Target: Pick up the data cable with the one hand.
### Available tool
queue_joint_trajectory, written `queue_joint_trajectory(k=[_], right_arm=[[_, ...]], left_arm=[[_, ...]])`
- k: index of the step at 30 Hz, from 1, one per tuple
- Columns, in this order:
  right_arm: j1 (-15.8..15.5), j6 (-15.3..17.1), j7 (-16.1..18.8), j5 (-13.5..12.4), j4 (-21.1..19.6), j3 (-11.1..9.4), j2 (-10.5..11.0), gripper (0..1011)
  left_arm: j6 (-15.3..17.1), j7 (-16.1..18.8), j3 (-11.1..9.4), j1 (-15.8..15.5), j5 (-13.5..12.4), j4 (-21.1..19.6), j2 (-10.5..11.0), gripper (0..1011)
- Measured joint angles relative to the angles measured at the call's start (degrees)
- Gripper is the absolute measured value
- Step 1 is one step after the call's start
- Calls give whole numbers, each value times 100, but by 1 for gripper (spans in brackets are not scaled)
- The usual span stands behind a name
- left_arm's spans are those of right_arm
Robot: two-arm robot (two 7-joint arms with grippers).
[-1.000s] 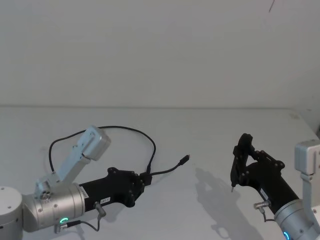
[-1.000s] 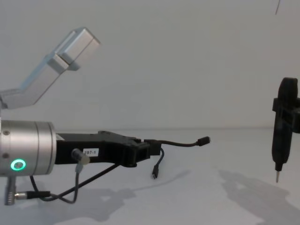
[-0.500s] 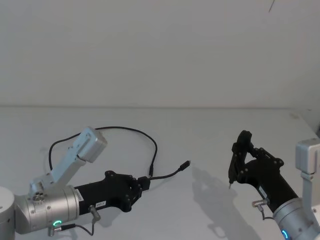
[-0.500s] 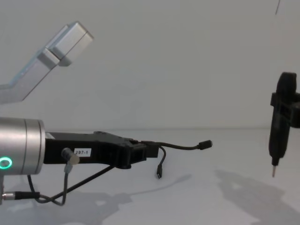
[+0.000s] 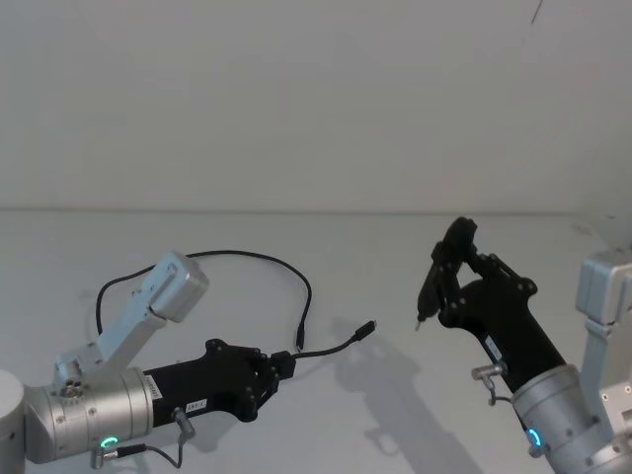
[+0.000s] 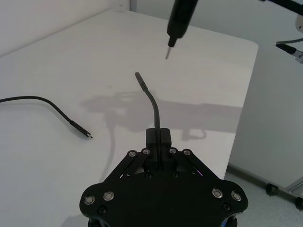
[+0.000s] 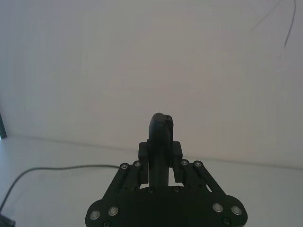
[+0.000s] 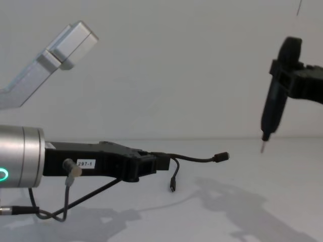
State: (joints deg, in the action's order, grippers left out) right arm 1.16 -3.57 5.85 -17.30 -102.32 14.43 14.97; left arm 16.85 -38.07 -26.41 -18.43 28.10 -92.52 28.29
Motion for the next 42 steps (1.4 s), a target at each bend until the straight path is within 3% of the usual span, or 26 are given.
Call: queue_joint_trajectory(k=[16,42], right_arm=[[334,-275,-135,247,397,131,-423,279],[402,-249,-114,477,688,201,-636,279]], left_arm=[[16,-14,0,9,16,-23,22,40],[20,-18,0,9,19,-31,30,41]])
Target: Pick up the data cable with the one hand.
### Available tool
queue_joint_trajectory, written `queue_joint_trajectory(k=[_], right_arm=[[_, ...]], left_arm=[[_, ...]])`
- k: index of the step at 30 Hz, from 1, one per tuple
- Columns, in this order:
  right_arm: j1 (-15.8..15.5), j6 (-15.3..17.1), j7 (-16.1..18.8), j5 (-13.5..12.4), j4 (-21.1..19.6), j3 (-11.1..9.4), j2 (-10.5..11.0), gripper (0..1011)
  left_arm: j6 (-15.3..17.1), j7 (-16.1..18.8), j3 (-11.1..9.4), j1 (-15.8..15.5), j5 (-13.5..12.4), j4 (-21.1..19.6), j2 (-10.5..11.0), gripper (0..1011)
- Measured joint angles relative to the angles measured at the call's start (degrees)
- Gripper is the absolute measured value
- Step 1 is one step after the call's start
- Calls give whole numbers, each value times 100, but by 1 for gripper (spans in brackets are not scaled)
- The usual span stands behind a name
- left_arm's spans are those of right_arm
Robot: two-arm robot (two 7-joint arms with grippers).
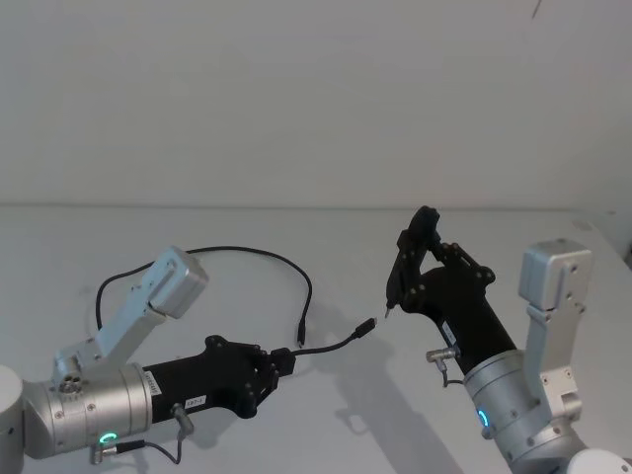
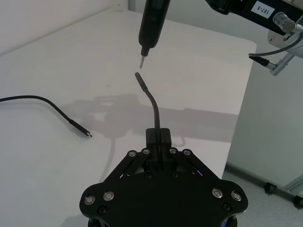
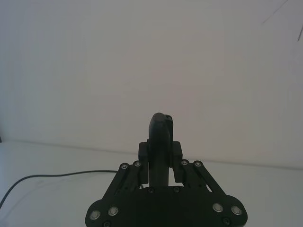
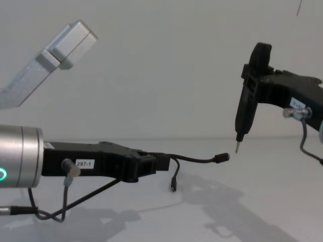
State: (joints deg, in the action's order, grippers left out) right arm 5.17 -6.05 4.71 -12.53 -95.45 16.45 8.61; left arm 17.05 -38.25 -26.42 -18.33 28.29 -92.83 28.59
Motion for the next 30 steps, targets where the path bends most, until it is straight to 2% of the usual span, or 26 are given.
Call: queue_joint_trajectory(k=[17,30], right_arm=[[-101,83,238,-34,-100,1,-14,279],[-31,33,293,-1,43,-47,-98,279]], left_arm=[[0,0,0,0,0,0,0,41],[0,0,0,0,0,1,0,40]])
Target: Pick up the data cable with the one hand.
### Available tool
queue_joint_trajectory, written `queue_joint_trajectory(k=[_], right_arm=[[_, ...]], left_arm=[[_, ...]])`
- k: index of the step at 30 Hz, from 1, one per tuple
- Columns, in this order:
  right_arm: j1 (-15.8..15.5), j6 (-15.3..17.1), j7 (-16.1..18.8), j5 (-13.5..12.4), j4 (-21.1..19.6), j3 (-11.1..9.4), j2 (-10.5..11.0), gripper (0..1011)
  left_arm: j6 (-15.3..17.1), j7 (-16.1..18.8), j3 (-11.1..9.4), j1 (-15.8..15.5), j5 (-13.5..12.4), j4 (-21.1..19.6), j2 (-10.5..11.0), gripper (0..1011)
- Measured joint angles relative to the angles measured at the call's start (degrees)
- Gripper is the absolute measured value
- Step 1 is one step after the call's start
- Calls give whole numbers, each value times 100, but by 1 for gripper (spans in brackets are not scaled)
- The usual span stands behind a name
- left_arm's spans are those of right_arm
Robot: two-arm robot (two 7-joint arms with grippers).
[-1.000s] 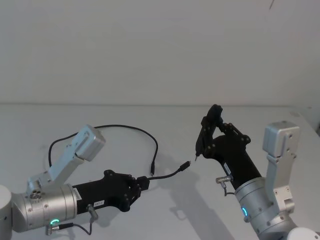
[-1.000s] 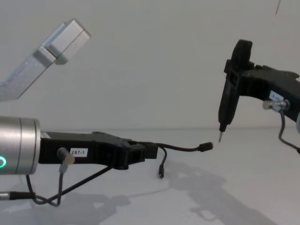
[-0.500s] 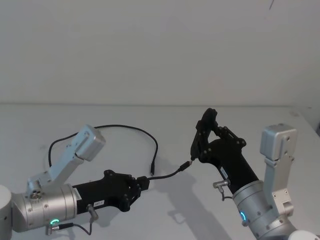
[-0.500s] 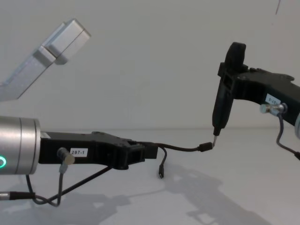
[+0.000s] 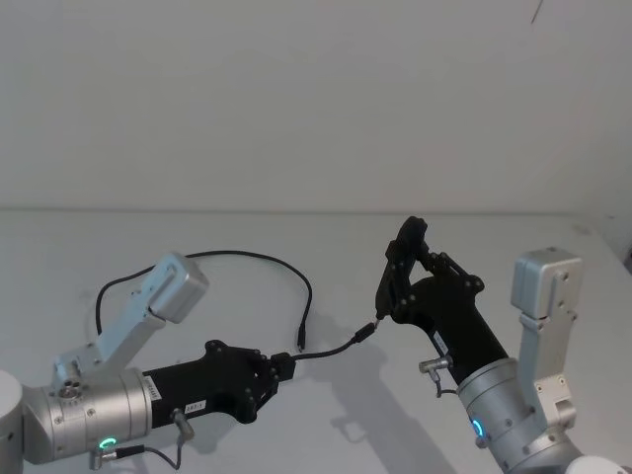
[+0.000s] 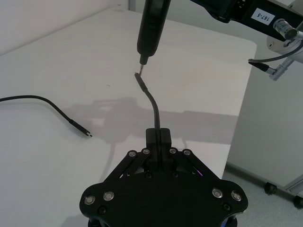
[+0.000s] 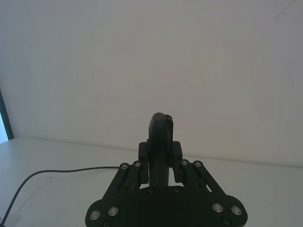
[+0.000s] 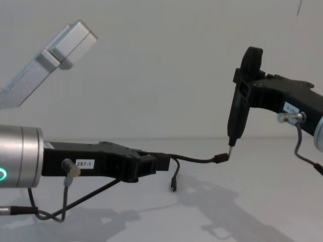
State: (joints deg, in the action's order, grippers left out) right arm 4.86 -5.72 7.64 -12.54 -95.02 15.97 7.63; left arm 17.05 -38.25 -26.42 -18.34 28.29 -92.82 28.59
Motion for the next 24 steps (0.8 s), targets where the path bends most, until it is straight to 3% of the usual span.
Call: queue_joint_trajectory(k=[24], right_arm=[[78,163,101,40,70,-118,-121,279]], left_arm=[[0,0,0,0,0,0,0,40]])
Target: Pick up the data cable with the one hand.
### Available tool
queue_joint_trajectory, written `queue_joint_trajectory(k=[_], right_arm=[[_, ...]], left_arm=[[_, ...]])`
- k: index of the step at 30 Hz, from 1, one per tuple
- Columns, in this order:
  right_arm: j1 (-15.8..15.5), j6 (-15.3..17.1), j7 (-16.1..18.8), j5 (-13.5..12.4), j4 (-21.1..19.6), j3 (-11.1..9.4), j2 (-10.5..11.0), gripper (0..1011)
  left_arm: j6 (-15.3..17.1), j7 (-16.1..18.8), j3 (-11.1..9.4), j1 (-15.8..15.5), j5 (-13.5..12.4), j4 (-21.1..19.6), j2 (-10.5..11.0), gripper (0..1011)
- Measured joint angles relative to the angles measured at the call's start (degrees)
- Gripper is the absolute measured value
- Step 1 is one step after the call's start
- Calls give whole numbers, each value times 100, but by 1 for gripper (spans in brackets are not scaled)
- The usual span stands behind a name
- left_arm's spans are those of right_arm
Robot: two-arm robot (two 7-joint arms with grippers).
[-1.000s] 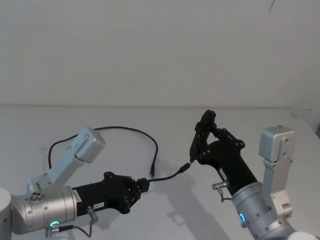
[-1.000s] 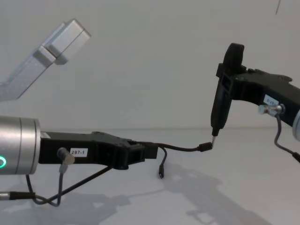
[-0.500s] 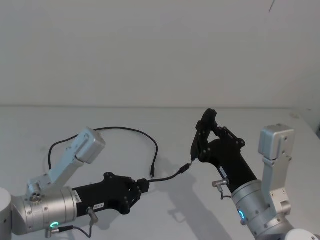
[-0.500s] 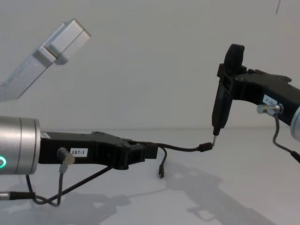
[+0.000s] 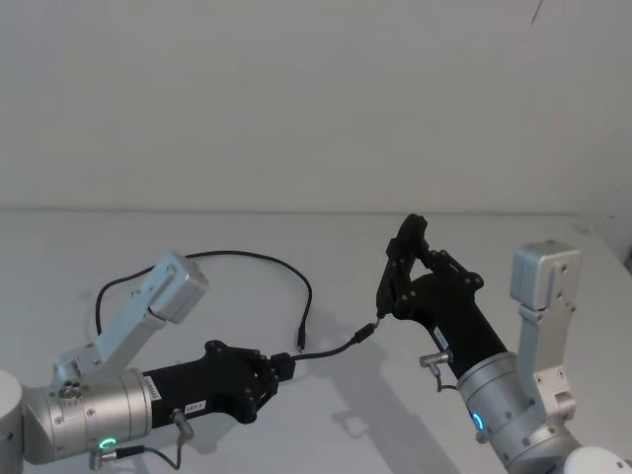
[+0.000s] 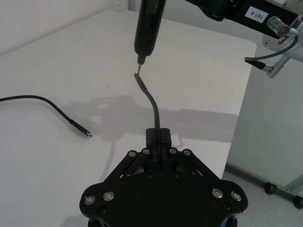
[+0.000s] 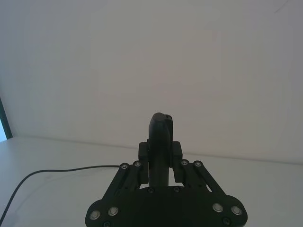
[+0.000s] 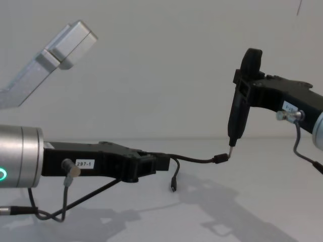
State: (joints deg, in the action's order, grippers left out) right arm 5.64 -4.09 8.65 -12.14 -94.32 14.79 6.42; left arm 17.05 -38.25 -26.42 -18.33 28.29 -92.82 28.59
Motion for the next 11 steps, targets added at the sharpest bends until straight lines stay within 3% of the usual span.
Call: queue_joint_trajectory(k=[11], right_arm=[[-11,111,44,-36,-53,-29,-13,279]], left_arm=[[0,0,0,0,0,0,0,41]])
